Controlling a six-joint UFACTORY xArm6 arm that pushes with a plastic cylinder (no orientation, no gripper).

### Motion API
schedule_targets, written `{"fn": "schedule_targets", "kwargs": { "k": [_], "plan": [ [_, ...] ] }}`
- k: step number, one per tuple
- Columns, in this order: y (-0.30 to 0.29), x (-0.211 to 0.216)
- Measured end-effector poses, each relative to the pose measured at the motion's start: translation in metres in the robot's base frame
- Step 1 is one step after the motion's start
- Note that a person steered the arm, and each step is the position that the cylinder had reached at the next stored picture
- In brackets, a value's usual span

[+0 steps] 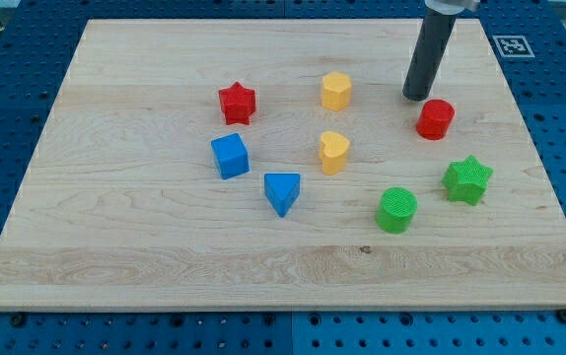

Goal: Nudge the green star right a bit

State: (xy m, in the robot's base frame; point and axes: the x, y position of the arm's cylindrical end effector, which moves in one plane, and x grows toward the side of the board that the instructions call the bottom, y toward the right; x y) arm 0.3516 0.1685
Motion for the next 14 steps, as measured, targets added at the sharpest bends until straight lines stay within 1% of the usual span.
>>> {"fn": "schedule_targets", "kwargs": {
  "k": [2,4,6,8,10,12,13,14],
  "plan": [
    [0.0,-0.001],
    [-0.034,-0.001],
    [-0.04,0.003],
    [-0.04,0.027],
    [-0.056,0.049],
    [-0.056,0.114],
    [-0.056,0.127],
    [-0.056,0.128]
  ]
}}
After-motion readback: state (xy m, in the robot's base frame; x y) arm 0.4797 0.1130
